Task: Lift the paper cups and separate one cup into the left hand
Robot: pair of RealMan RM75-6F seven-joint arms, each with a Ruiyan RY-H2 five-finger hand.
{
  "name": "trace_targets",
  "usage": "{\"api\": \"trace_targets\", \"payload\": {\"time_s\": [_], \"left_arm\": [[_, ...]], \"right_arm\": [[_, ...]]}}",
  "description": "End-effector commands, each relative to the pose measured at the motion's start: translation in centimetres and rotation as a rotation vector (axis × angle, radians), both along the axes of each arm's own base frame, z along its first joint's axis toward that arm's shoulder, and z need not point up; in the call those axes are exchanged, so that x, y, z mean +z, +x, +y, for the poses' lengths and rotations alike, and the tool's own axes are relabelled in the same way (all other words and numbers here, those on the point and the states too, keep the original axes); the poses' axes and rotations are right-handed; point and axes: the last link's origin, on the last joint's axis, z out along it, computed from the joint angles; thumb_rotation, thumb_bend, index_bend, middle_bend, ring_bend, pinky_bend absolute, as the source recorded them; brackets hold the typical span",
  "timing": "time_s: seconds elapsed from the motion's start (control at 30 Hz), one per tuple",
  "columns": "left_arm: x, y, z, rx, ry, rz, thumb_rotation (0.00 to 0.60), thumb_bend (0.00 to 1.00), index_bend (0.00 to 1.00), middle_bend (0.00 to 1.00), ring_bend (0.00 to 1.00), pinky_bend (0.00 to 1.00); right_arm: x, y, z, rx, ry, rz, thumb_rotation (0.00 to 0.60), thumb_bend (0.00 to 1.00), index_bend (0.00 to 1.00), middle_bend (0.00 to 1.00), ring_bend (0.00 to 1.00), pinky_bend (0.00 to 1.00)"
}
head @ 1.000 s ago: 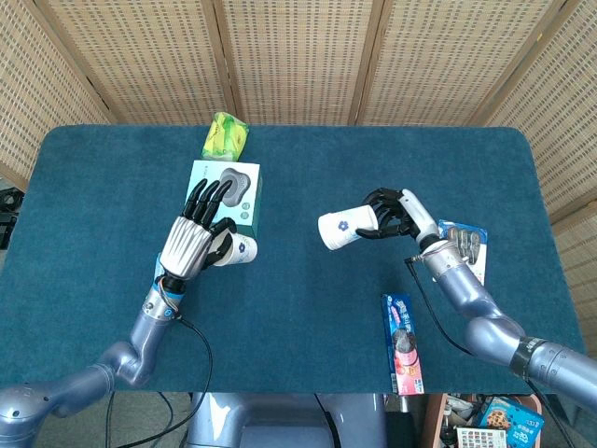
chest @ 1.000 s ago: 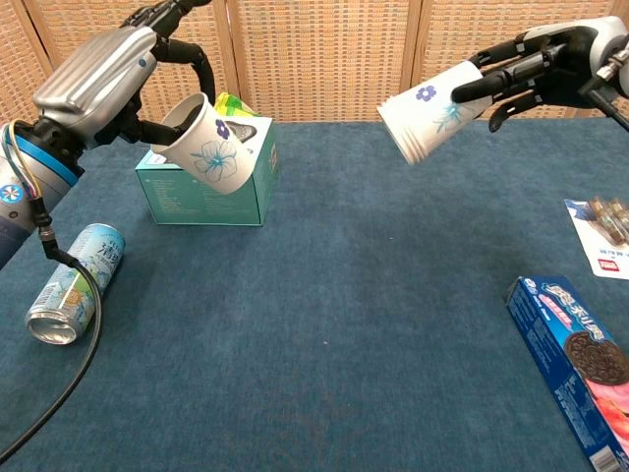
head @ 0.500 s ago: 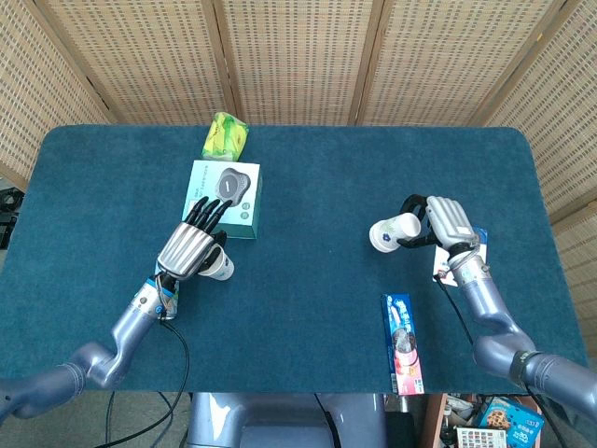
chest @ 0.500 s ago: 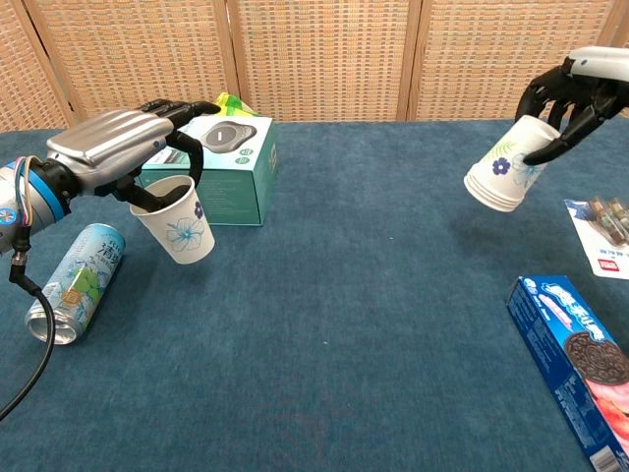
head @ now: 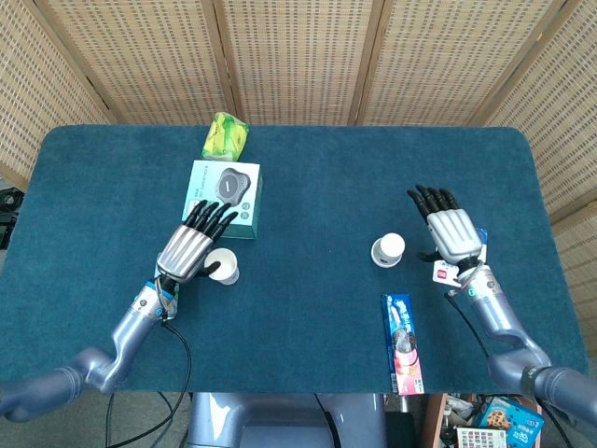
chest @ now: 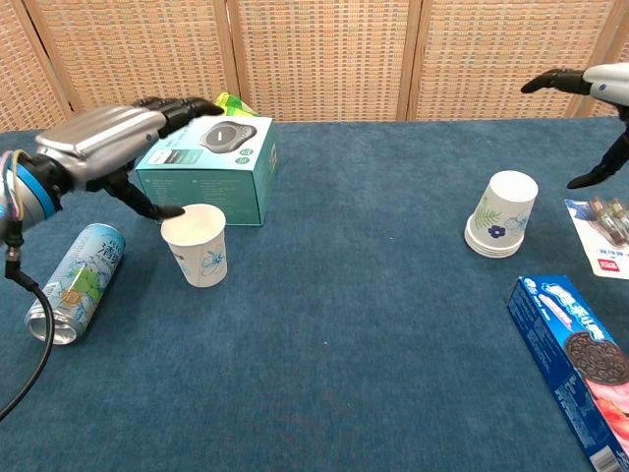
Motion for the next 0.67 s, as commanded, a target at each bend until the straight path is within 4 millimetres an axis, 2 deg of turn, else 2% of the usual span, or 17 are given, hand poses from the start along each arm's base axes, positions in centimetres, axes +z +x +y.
{"api": "trace_targets", "payload": {"time_s": [0.03, 0.17, 0.2, 0.3, 0.47, 0.57, 0.67], "left_arm": [[5.2, -1.2, -1.4, 0.042, 0.112, -0.099, 0.6, 0.24, 0.0, 0.0, 0.0, 0.0], [8.7, -3.9, -3.8, 0.129, 0.181, -0.137, 0.6, 0.24, 0.0, 0.0, 0.0, 0.0], [9.9, -5.1, -4.9, 0.168, 0.211, -0.136, 0.6, 0.24, 0.0, 0.0, 0.0, 0.0], [11.8, -7.1, -6.9, 0.231, 0.248, -0.132, 0.6, 0.23, 0.0, 0.0, 0.0, 0.0], [14.8, -10.0, -10.5, 0.375, 0.28, -0.146, 0.6, 0.19, 0.0, 0.0, 0.0, 0.0], [16.1, -11.2, -12.8, 0.449, 0.281, -0.149, 0.6, 0.19, 0.0, 0.0, 0.0, 0.0], [16.8, -11.9, -14.2, 0.494, 0.276, -0.16, 0.6, 0.19, 0.0, 0.0, 0.0, 0.0]], "right_arm": [[3.0, -1.2, 3.8, 0.035, -0.059, 0.016, 0.6, 0.0, 0.0, 0.0, 0.04, 0.04], [5.1, -4.2, 7.1, 0.026, -0.126, 0.033, 0.6, 0.0, 0.0, 0.0, 0.03, 0.0], [5.7, -5.4, 8.1, 0.019, -0.156, 0.049, 0.6, 0.0, 0.0, 0.0, 0.03, 0.0], [6.5, -7.0, 9.9, 0.015, -0.202, 0.059, 0.6, 0.0, 0.0, 0.0, 0.02, 0.0], [7.2, -8.8, 13.0, 0.012, -0.281, 0.069, 0.6, 0.0, 0.0, 0.0, 0.0, 0.0], [7.2, -9.2, 14.8, 0.021, -0.321, 0.074, 0.6, 0.0, 0.0, 0.0, 0.0, 0.0], [7.2, -9.2, 16.3, 0.037, -0.356, 0.079, 0.6, 0.0, 0.0, 0.0, 0.0, 0.0]]}}
